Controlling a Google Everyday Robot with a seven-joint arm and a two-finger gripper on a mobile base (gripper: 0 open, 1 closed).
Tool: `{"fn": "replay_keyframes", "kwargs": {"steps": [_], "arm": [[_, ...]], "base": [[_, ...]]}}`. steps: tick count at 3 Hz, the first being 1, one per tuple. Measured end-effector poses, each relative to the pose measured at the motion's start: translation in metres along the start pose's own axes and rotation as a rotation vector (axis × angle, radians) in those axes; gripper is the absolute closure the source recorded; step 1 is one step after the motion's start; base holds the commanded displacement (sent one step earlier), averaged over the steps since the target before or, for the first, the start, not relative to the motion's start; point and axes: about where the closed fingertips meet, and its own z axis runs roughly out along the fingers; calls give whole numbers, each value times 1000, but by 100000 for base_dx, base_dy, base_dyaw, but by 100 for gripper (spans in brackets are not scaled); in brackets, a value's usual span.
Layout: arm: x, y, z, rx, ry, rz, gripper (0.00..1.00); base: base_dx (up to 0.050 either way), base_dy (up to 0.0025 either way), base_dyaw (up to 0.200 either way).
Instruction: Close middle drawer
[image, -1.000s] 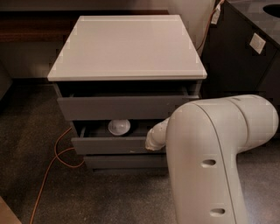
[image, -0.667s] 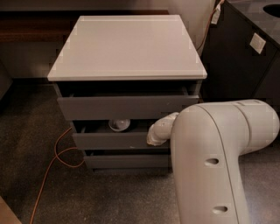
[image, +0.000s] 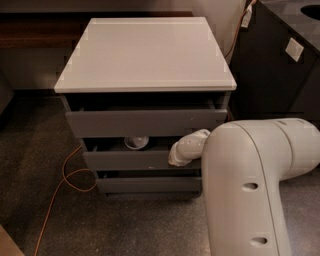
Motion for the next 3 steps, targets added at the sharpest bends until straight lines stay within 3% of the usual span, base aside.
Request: {"fn": "replay_keyframes", "kwargs": {"steps": [1,2,3], "arm": [[-3,13,-6,-25,-59,22,100],[-11,30,-14,-87,-126,24,98],[-11,30,-12,-84,-121,23,76]], "base": [[0,0,0],[0,0,0],[0,0,0]]}}
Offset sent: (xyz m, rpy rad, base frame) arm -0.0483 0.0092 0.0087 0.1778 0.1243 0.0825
